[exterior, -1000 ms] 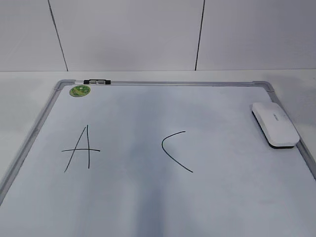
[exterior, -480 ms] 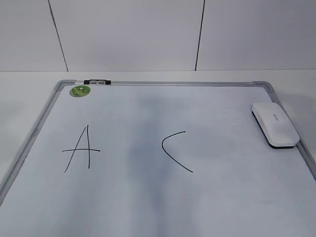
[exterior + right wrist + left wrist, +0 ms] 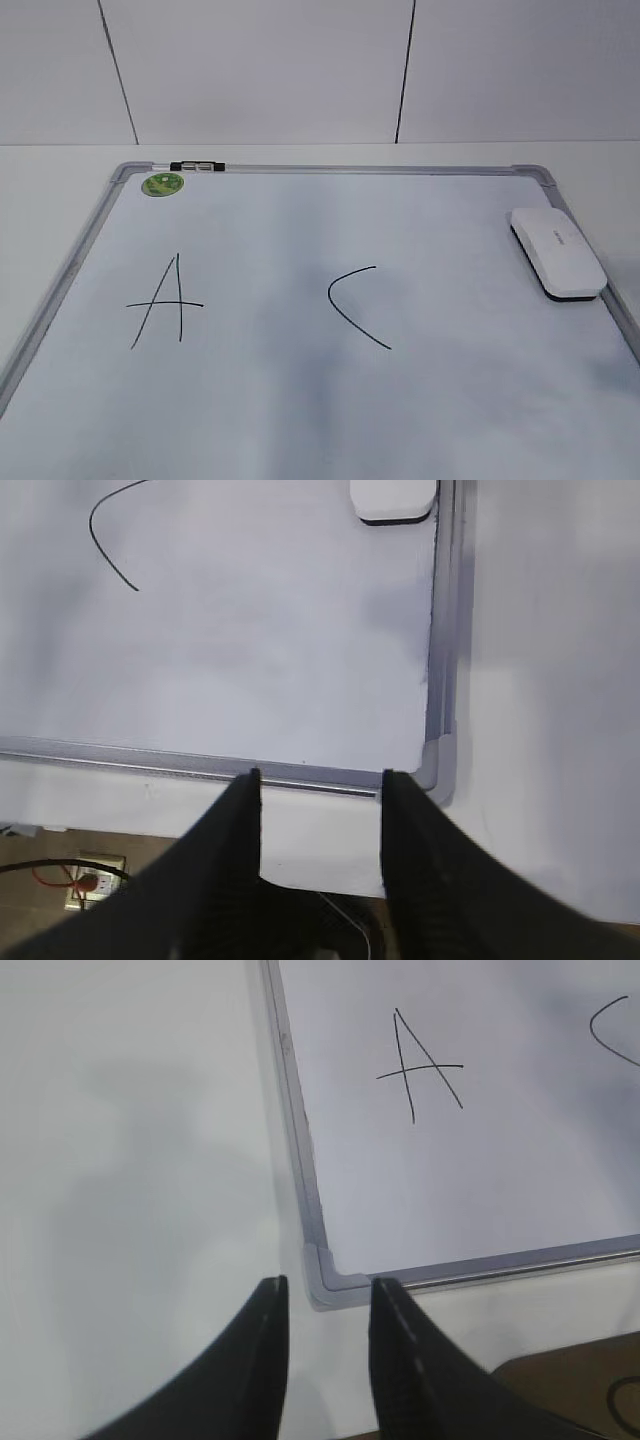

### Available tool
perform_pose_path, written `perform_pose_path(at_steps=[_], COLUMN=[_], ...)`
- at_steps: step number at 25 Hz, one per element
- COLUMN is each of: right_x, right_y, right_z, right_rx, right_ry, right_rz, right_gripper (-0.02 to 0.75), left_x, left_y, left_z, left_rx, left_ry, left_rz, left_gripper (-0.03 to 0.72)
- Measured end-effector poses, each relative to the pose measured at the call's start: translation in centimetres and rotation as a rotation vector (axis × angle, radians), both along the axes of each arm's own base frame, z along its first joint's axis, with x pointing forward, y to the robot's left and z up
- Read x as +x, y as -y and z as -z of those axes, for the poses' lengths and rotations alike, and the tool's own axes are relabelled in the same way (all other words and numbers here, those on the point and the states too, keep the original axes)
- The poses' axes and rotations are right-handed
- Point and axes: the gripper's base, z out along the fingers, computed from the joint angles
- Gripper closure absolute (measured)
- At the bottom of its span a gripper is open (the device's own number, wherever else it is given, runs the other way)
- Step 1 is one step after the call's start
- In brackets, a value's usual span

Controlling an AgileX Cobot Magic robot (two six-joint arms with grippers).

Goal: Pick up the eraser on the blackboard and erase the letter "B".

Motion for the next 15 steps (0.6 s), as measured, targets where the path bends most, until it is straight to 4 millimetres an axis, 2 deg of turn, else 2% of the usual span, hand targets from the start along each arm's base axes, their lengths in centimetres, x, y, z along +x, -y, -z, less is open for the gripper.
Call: perform_pose_path(at_steps=[5,10,15], right_x=[-2.3,-3.8,-5.4], right_y=[0.1,0.2,0.8], right_z=[2.4,4.3,5.1], right_rx=[-0.048,-0.097,-0.154], right_ry=[0.059,0.19,0.362], right_rz=[-0.058,-0.093,-0.066], right_gripper=[0.401,0.402,0.402], left_x=[-1.5,-1.8,-1.7], left_y=[-0.1,0.0,-0.1], left_z=[2.1,4.4,4.8], left_rx=[0.002,0.001,-0.007], left_ry=[0.037,0.033,0.116], left_rz=[0.007,0.012,0.004], left_gripper=[0.47,0.47,0.47])
